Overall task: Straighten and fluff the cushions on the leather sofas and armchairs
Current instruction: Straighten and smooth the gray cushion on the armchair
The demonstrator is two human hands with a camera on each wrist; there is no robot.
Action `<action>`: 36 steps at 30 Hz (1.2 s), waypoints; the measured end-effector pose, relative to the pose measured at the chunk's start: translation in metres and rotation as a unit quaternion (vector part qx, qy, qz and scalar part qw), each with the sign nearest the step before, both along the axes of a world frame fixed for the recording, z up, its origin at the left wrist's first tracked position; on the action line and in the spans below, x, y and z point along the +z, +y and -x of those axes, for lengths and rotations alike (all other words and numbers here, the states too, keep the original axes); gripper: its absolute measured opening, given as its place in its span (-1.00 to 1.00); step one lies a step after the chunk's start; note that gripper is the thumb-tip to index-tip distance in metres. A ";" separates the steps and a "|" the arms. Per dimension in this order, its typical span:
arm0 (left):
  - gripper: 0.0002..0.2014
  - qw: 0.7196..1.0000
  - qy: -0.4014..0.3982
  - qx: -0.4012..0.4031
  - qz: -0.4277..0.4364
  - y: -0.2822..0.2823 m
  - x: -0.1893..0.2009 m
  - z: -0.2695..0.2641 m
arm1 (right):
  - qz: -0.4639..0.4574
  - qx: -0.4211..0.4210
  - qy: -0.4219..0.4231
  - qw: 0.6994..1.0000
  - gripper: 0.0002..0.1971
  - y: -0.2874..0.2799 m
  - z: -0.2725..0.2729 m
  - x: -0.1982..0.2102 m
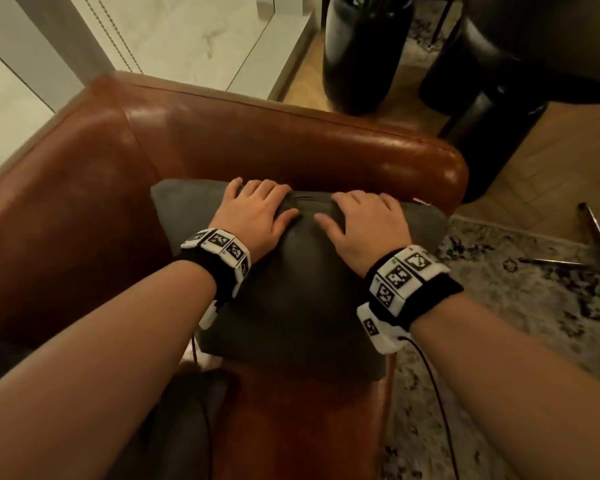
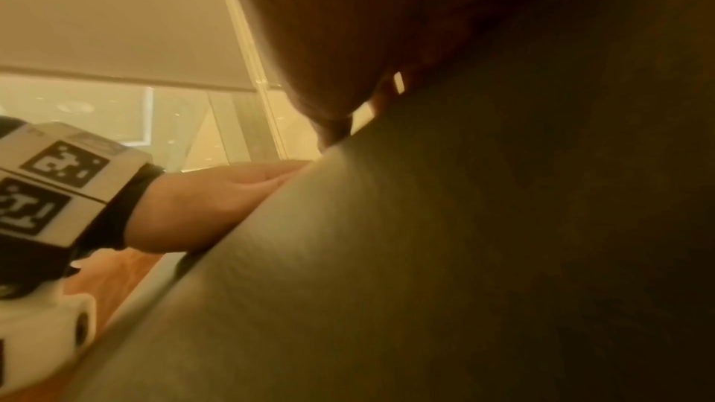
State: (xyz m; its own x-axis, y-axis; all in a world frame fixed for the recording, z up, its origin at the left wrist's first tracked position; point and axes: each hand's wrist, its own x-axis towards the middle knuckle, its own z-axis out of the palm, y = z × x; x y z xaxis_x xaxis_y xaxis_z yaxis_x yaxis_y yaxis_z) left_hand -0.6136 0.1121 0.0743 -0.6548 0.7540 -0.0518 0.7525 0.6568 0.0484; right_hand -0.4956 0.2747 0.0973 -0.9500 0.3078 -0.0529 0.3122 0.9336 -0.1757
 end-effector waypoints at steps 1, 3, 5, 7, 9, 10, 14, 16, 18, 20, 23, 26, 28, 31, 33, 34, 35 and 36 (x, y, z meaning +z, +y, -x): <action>-0.48 1.000 0.006 -0.003 -0.006 0.000 0.000 0.001 | -0.003 0.001 0.004 1.000 -0.52 0.000 0.000 -0.002; -0.52 0.999 0.006 -0.015 -0.031 0.000 0.001 0.001 | 0.007 -0.014 0.056 0.998 -0.65 0.003 -0.004 -0.006; -0.58 0.999 -0.003 -0.019 -0.040 0.000 0.003 0.002 | 0.023 -0.029 0.114 0.993 -0.76 0.004 -0.007 -0.009; -0.65 0.999 0.009 -0.015 -0.036 0.003 0.005 0.003 | 0.029 -0.034 0.149 0.988 -0.82 0.002 -0.011 -0.010; -0.68 0.999 0.024 -0.017 -0.044 0.008 0.004 0.002 | 0.031 -0.033 0.163 0.986 -0.81 0.002 -0.012 -0.011; -0.68 0.998 0.020 -0.018 -0.054 0.009 0.003 0.002 | 0.028 -0.032 0.157 0.987 -0.77 0.004 -0.013 -0.011; -0.68 0.997 -0.026 0.005 -0.077 -0.012 0.003 0.025 | -0.029 -0.039 0.048 0.998 -0.50 0.037 -0.019 -0.010; -0.74 0.998 -0.021 0.005 -0.055 -0.032 0.003 0.043 | -0.044 -0.018 0.025 0.999 -0.48 0.050 -0.024 -0.010; -0.80 0.998 -0.011 -0.008 -0.067 -0.041 0.002 0.052 | -0.062 0.018 0.059 0.996 -0.57 0.053 -0.026 -0.012; -0.78 0.995 0.003 -0.019 -0.095 -0.038 -0.001 0.052 | -0.065 0.029 0.097 0.993 -0.59 0.051 -0.025 -0.012; -0.69 0.991 0.037 -0.010 -0.127 -0.041 -0.002 0.047 | -0.050 0.021 0.130 0.990 -0.61 0.059 -0.032 -0.017; -0.72 0.965 0.029 0.136 -0.221 -0.085 -0.013 0.048 | 0.079 -0.083 0.239 0.964 -0.74 0.074 -0.064 -0.021; -0.69 0.899 -0.028 0.281 -0.334 -0.119 -0.023 0.041 | 0.223 -0.225 0.287 0.904 -0.75 0.083 -0.087 -0.040; -0.67 0.827 -0.129 0.408 -0.365 -0.134 -0.043 0.027 | 0.411 -0.370 0.235 0.800 -0.52 0.071 -0.095 -0.068; -0.69 0.787 -0.216 0.433 -0.383 -0.123 -0.052 0.025 | 0.455 -0.408 0.215 0.762 -0.52 0.056 -0.087 -0.071; -0.70 0.767 -0.239 0.438 -0.403 -0.116 -0.055 0.025 | 0.451 -0.426 0.228 0.750 -0.52 0.051 -0.082 -0.073; -0.73 0.754 -0.244 0.445 -0.416 -0.111 -0.057 0.027 | 0.456 -0.443 0.251 0.730 -0.53 0.043 -0.078 -0.068; -0.78 0.746 -0.242 0.453 -0.423 -0.108 -0.059 0.030 | 0.468 -0.461 0.275 0.702 -0.54 0.036 -0.075 -0.063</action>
